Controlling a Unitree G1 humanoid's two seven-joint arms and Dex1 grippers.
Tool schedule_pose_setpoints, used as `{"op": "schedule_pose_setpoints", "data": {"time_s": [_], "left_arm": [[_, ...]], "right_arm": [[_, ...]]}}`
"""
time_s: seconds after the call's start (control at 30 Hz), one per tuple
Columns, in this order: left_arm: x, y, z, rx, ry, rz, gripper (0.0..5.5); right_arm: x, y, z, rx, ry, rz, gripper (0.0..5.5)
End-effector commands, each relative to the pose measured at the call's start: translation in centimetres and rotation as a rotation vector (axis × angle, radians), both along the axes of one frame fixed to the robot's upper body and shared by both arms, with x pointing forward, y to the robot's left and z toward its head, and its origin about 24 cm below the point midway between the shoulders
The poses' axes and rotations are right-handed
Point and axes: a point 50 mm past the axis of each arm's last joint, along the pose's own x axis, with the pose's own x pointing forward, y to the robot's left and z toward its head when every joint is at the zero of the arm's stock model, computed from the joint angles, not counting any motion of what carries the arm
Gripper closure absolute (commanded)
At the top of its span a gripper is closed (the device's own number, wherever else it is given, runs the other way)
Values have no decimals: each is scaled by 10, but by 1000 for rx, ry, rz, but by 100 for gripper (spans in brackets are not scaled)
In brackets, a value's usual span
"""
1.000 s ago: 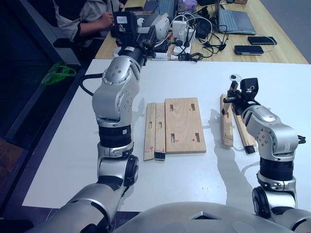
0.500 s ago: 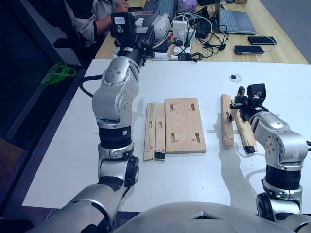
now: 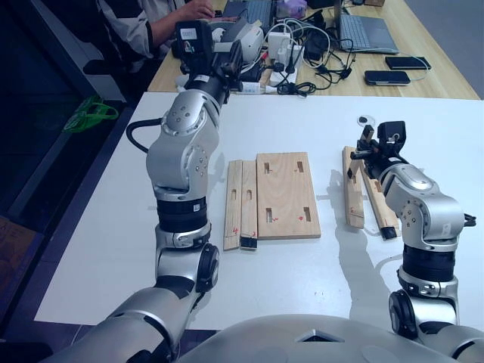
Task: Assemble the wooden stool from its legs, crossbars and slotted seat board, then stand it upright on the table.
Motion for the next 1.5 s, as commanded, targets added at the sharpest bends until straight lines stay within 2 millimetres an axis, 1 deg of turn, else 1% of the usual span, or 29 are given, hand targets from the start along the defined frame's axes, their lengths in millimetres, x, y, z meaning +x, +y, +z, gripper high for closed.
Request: {"op": "schedule_pose_setpoints", "data": {"time_s": [0.03,0.47,0.83,0.97,1.13,1.3,1.37,1.5], "left_arm": [[-1,0,1,3,-5,3,293],[-2,0,0,3,-3,5,293],[-2,0,-1,-2,-3,9,293],[-3,1,-1,-4,-3,12,293],[-3,0,-1,-7,-4,12,293],[-3,1,-1,-10,-7,16,293],[-3,0,0,-11,-9,15,293],[-3,0,1,-16,-15,15,293]], "right_arm": [[-3,-6,-2,-13,18,-23,512],[-8,-7,-7,-32,36,-31,512],[1,-13,-10,-36,28,-46,512],[-1,-16,-15,-32,37,-49,512],[-7,-26,-30,31,102,-68,512],[-8,-34,-37,86,141,-79,512],[-9,-33,-39,109,161,-76,512],[-7,-25,-39,147,194,-76,512]]}}
